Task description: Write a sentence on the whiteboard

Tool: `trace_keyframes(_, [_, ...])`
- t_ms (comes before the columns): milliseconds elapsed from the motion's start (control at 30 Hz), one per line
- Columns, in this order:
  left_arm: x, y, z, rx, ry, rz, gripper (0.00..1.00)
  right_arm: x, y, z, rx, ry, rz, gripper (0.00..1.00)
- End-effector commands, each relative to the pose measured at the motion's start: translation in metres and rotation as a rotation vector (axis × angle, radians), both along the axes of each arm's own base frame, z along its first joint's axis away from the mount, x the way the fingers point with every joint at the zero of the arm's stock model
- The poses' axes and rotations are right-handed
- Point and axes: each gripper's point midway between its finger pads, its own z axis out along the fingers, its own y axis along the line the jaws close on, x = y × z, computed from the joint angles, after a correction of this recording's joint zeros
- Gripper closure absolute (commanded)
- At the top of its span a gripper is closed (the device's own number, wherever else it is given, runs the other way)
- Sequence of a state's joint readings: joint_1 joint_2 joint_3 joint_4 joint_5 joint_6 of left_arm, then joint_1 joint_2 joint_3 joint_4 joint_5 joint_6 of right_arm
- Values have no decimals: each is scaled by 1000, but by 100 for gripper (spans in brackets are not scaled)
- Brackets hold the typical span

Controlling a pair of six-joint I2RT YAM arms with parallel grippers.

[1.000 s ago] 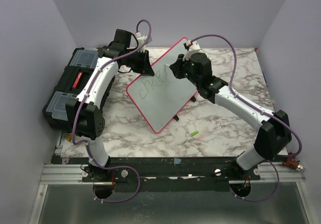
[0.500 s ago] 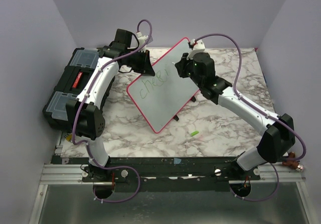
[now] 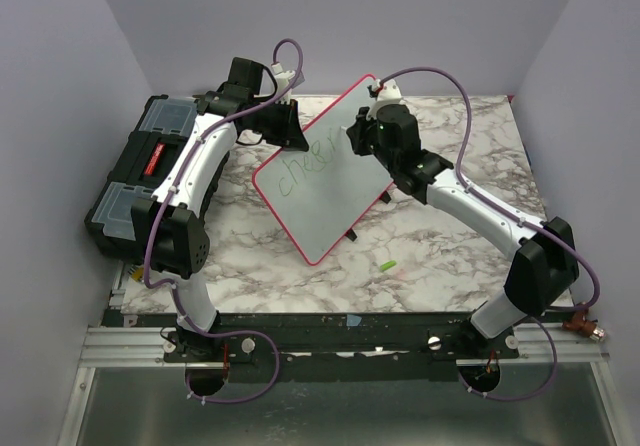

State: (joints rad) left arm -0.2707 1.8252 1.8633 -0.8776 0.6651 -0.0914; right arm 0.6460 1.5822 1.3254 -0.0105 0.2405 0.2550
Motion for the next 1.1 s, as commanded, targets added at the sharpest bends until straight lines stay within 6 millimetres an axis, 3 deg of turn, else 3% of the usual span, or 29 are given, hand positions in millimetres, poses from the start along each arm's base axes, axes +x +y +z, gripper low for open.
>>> trace_keyframes(0, [24,13,10,86,-159,25,100,-6,18,-2,14,15,102,99])
trace_keyframes(267, [24,13,8,85,-156,23,100,-18,28,-13,40,38,181,99])
trace_keyframes(667, [25,13,8,85,-156,23,100,-26,14,-37,3,81,144,100])
trace_keyframes(1067, [26,9,11,65,-144,24,100,-17,-4,-56,-71,111,40,99])
